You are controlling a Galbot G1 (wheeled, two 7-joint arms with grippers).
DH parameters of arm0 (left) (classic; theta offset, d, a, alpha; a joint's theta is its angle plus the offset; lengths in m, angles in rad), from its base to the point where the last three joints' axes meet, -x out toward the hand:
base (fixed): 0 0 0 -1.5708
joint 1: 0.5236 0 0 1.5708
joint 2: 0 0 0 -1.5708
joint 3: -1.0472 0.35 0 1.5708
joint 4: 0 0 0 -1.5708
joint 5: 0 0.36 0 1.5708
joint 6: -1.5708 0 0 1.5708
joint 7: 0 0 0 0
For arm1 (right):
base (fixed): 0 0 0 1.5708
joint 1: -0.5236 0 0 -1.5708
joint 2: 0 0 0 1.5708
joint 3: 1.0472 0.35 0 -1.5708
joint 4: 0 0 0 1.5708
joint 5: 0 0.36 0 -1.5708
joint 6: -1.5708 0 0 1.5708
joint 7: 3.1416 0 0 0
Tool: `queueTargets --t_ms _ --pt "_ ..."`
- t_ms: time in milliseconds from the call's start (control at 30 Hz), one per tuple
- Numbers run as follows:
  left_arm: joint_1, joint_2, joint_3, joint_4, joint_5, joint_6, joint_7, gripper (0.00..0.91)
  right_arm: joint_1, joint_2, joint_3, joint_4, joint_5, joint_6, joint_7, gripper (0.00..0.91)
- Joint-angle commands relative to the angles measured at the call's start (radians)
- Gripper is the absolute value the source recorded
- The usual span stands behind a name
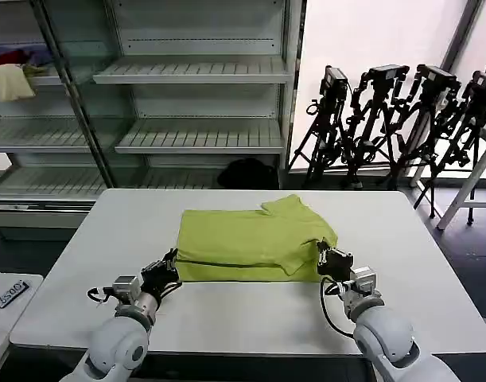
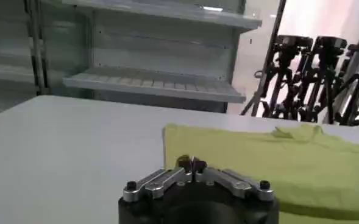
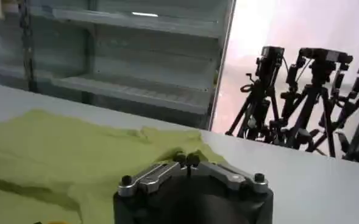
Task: Fold and organize the clothes.
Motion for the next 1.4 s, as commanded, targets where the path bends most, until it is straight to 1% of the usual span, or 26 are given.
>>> queueTargets --t_ms 33,167,233,333,367,400,500,600,667,700,800,867,1000,1067,1133,1200,1300,1400 --pt "-0.041 -0.004 0.017 0.054 0.008 0.004 -0.004 0.907 0.053 0.007 -0.023 -0.058 -0.015 0.014 0.008 0.907" --pt "-0.053 -0.006 0.018 0.066 0.014 0.016 -0.012 0.907 0.089 0.017 -0.037 -0.084 -0.018 0.015 0.019 0.907" --pt "-0.054 -0.003 0.015 0.063 0.016 0.018 -0.014 0.907 0.104 0.018 -0.042 -0.089 -0.02 0.015 0.015 0.907" --pt "-0.047 0.006 0.006 0.044 0.018 0.018 -0.015 0.907 0.117 0.015 -0.046 -0.09 -0.051 0.009 0.005 0.907" --pt "-0.044 0.009 0.002 0.039 0.018 0.019 -0.015 0.907 0.122 0.014 -0.047 -0.093 -0.099 -0.004 -0.001 0.907" --pt "-0.044 0.011 -0.001 0.032 0.018 0.019 -0.015 0.907 0.124 0.014 -0.047 -0.098 -0.117 -0.001 -0.008 0.907" --pt "-0.045 0.017 -0.01 0.018 0.017 0.02 -0.018 0.907 0.123 0.012 -0.047 -0.092 -0.121 -0.022 -0.003 0.907" --pt "-0.035 0.03 -0.019 -0.021 0.015 0.026 -0.019 0.907 0.107 0.011 -0.033 -0.072 -0.124 -0.026 0.009 0.907" --pt "-0.004 0.047 -0.03 -0.073 0.01 0.05 -0.016 0.907 0.072 0.0 -0.014 -0.026 -0.112 -0.034 0.014 0.907" --pt "0.015 0.057 -0.04 -0.099 0.01 0.062 -0.011 0.907 0.031 -0.021 0.008 0.018 -0.099 -0.047 0.012 0.907" --pt "0.115 0.076 -0.066 -0.168 0.012 0.083 0.006 0.907 -0.096 -0.074 0.046 0.119 -0.058 -0.053 0.015 0.907" --pt "0.181 0.08 -0.084 -0.205 0.012 0.085 0.024 0.907 -0.153 -0.096 0.081 0.162 -0.03 -0.041 0.015 0.907" --pt "0.279 0.081 -0.118 -0.267 0.019 0.085 0.062 0.907 -0.314 -0.121 0.194 0.219 0.047 0.014 0.001 0.907" --pt "0.313 0.078 -0.123 -0.286 0.034 0.085 0.081 0.907 -0.37 -0.124 0.247 0.23 0.068 0.04 -0.005 0.907" --pt "0.328 0.072 -0.12 -0.288 0.048 0.084 0.091 0.907 -0.411 -0.136 0.269 0.222 0.087 0.067 -0.012 0.907" --pt "0.323 0.064 -0.113 -0.271 0.058 0.083 0.092 0.907 -0.417 -0.139 0.281 0.2 0.093 0.085 -0.015 0.907" --pt "0.305 0.06 -0.105 -0.247 0.056 0.085 0.093 0.907 -0.401 -0.138 0.293 0.159 0.128 0.086 -0.015 0.907" --pt "0.286 0.059 -0.101 -0.221 0.051 0.085 0.092 0.907 -0.383 -0.139 0.3 0.126 0.133 0.091 -0.03 0.907"
